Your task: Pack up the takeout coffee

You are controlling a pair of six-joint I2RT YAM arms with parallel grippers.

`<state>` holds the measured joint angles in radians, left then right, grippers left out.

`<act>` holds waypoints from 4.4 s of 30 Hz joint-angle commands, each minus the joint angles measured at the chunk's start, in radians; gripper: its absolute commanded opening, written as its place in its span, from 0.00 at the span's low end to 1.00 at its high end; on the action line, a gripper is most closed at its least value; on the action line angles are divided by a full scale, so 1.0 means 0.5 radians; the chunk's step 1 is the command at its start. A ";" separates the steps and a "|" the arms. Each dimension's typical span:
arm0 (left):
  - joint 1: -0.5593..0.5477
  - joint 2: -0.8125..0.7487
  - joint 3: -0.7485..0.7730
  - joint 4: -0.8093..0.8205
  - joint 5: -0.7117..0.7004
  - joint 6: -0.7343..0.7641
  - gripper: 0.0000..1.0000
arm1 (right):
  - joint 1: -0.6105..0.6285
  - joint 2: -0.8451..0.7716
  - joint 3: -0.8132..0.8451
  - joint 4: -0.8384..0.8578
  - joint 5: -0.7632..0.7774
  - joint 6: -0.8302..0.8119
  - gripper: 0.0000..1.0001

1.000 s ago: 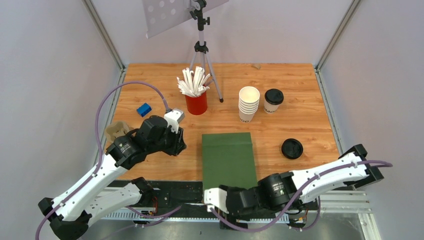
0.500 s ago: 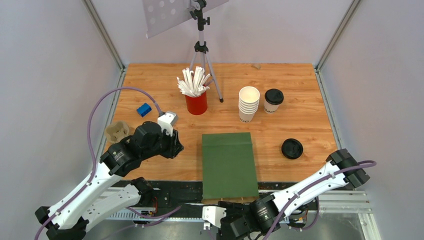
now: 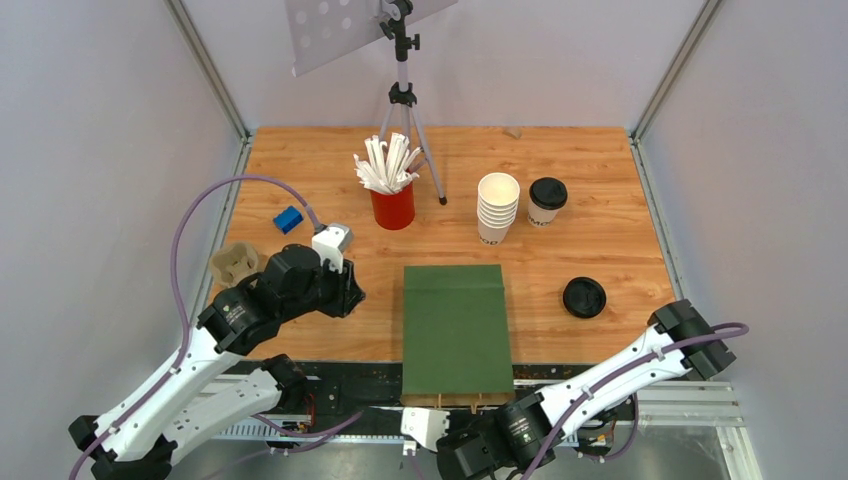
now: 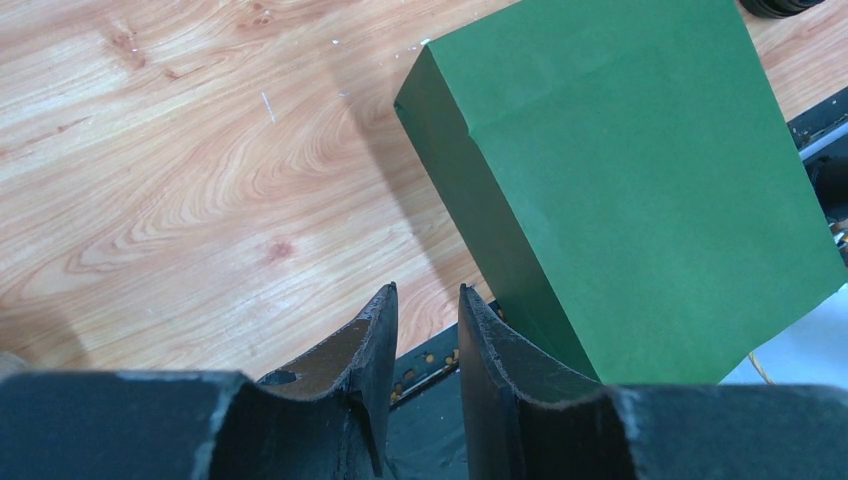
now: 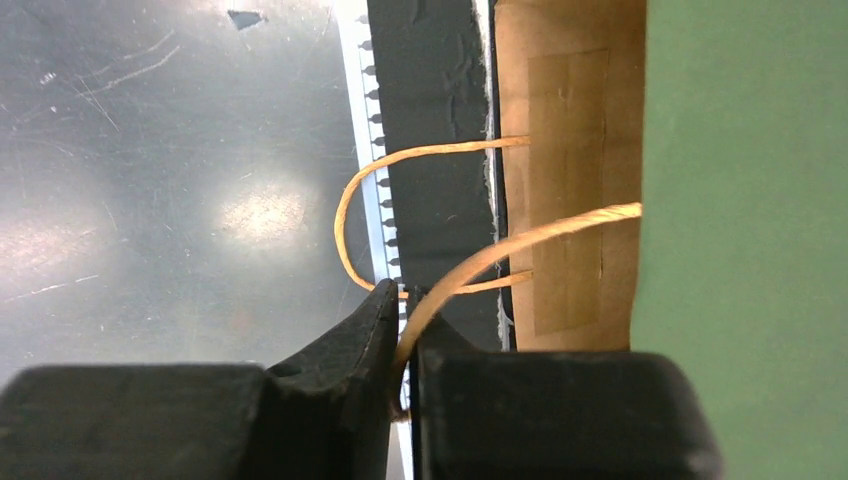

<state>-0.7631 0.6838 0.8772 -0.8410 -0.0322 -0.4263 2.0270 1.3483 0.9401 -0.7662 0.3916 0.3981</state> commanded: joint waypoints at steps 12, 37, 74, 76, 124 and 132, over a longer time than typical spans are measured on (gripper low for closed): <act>0.002 -0.020 0.102 -0.046 0.013 -0.068 0.36 | -0.192 -0.259 0.380 -0.253 0.218 -0.171 0.00; 0.002 -0.128 0.151 0.003 0.500 -0.043 0.45 | -0.863 -0.454 0.652 -0.163 0.060 -0.590 0.00; 0.002 0.022 0.101 0.326 0.453 0.091 0.65 | -1.760 -0.277 1.012 -0.054 -0.559 -0.923 0.00; 0.002 0.051 0.076 0.379 0.449 0.092 0.65 | -1.770 -0.273 1.012 -0.051 -0.566 -0.928 0.00; 0.000 0.111 0.058 0.394 0.463 0.057 0.00 | -1.895 -0.515 1.180 -0.045 -0.460 -0.646 1.00; 0.000 0.116 0.085 0.358 0.452 0.066 0.00 | -2.414 -0.296 1.505 -0.134 -0.460 -0.640 1.00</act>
<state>-0.7631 0.7490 0.8684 -0.6628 0.1989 -0.3985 0.9585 1.1412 1.6012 -0.8326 0.1535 0.0631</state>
